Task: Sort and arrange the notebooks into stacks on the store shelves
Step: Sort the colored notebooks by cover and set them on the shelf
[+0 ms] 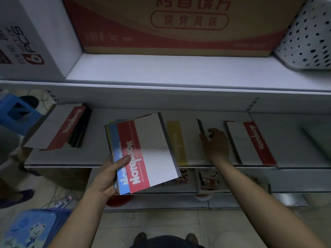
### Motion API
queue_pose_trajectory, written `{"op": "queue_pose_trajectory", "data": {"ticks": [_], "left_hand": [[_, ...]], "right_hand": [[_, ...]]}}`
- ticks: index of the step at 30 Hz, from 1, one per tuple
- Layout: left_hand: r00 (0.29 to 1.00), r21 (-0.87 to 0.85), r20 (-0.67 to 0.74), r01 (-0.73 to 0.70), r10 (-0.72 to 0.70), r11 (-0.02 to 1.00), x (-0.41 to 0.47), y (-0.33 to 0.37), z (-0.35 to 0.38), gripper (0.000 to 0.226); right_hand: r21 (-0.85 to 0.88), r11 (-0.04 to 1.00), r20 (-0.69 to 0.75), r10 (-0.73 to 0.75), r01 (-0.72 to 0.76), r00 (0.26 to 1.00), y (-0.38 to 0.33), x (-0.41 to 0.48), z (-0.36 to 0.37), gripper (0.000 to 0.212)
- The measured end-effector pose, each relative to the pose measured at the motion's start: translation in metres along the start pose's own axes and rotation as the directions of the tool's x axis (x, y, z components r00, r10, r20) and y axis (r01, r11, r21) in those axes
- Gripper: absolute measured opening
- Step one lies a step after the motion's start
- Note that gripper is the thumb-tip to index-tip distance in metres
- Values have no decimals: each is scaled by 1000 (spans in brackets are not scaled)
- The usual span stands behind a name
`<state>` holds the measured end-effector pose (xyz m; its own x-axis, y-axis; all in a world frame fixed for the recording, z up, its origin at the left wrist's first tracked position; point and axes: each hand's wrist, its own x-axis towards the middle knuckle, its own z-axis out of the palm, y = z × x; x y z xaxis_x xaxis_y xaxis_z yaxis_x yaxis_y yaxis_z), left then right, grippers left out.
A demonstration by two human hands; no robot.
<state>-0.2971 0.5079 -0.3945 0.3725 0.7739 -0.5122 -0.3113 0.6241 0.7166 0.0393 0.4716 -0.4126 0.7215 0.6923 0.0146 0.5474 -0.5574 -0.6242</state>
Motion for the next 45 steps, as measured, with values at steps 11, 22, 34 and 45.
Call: {"op": "queue_pose_trajectory", "data": {"ticks": [11, 22, 34, 45], "left_hand": [[990, 84, 129, 42, -52, 996, 19, -31, 67, 34], [990, 90, 98, 88, -97, 992, 25, -96, 135, 38], [989, -72, 65, 140, -135, 988, 12, -140, 172, 25], [993, 11, 117, -13, 12, 1000, 6, -142, 186, 51]], "right_hand": [[575, 818, 244, -185, 12, 952, -17, -81, -44, 18], [552, 824, 100, 86, -127, 991, 107, -6, -130, 24], [-45, 998, 26, 53, -52, 998, 166, 94, -135, 37], [556, 812, 529, -179, -179, 830, 109, -12, -124, 60]]}}
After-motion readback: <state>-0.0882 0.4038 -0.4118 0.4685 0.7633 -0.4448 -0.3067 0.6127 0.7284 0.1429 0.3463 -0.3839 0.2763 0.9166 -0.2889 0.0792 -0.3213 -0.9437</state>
